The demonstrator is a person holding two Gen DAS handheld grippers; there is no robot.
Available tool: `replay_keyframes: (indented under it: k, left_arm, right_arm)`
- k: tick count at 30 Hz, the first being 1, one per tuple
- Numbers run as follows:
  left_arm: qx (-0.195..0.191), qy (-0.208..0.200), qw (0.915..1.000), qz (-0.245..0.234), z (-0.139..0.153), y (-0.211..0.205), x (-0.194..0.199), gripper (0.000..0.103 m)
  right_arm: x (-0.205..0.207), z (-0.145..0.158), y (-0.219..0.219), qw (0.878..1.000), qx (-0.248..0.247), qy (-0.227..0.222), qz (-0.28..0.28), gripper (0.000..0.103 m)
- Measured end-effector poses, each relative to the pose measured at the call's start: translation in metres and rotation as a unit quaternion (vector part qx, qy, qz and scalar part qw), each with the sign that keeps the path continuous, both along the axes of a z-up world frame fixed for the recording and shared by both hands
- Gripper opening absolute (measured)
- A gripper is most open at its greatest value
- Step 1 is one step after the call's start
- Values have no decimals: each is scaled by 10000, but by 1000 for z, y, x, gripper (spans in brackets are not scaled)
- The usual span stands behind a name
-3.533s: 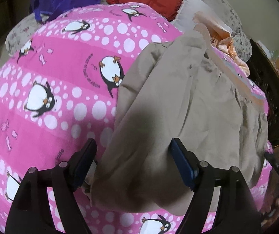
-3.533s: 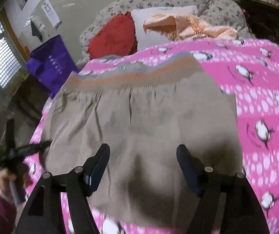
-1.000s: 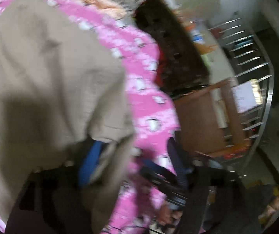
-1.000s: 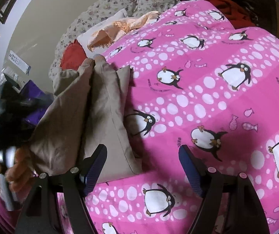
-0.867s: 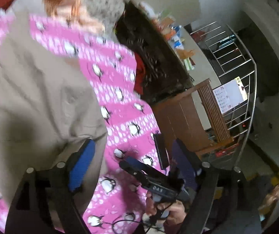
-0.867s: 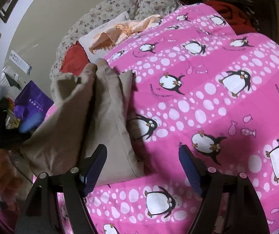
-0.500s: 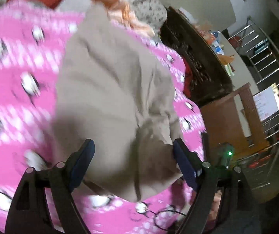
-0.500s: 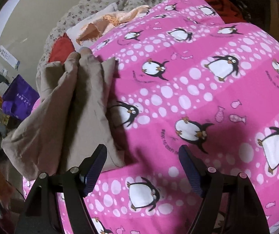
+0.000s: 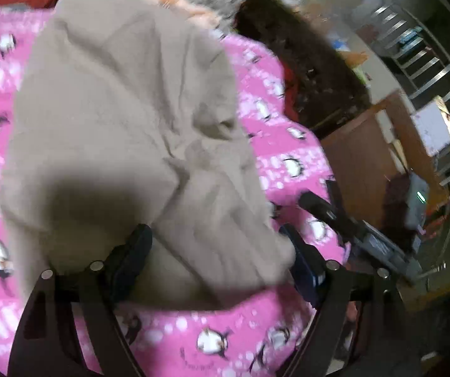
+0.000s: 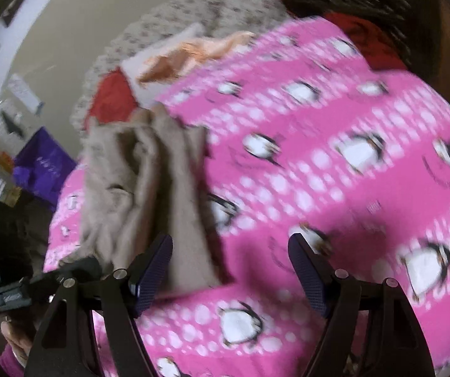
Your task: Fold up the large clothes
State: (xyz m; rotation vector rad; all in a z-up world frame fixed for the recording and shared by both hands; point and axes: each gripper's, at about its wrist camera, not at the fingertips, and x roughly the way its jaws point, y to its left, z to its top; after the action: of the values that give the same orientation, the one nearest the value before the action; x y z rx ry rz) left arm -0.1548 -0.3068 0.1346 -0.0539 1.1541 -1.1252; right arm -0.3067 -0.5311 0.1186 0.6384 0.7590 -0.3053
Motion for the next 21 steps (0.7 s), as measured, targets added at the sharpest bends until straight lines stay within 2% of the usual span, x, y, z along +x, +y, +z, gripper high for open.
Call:
replay_keyframes:
  k: [3, 7, 11, 13, 16, 18, 20, 21]
  left_arm:
    - [157, -648, 9977, 115, 16, 23, 1, 82]
    - [562, -1045, 9910, 623, 12, 39, 16, 82]
    - [740, -668, 9845, 1444, -8, 64, 38, 82]
    - [784, -417, 9778, 1897, -18, 71, 53, 82]
    - [887, -303, 9688, 2296, -27, 76, 73, 82]
    - [940, -291, 9668, 2359, -31, 78, 87, 82]
    - [967, -234, 9666, 2361, -35, 68, 98, 82]
    - [986, -200, 9661, 2376, -37, 64, 103, 82]
  right_arm:
    - [21, 17, 8, 9987, -34, -303, 418, 72]
    - [60, 35, 19, 9931, 64, -737, 907, 71]
    - [106, 32, 32, 9902, 68, -676, 1221, 71]
    - [117, 26, 35, 9905, 80, -565, 1253, 71]
    - [128, 17, 40, 9901, 117, -476, 1312, 71]
    - [137, 9, 43, 9902, 35, -371, 1343, 71]
    - [143, 4, 43, 9905, -1, -352, 1329, 58]
    - [146, 1, 42, 9904, 26, -360, 1334, 33]
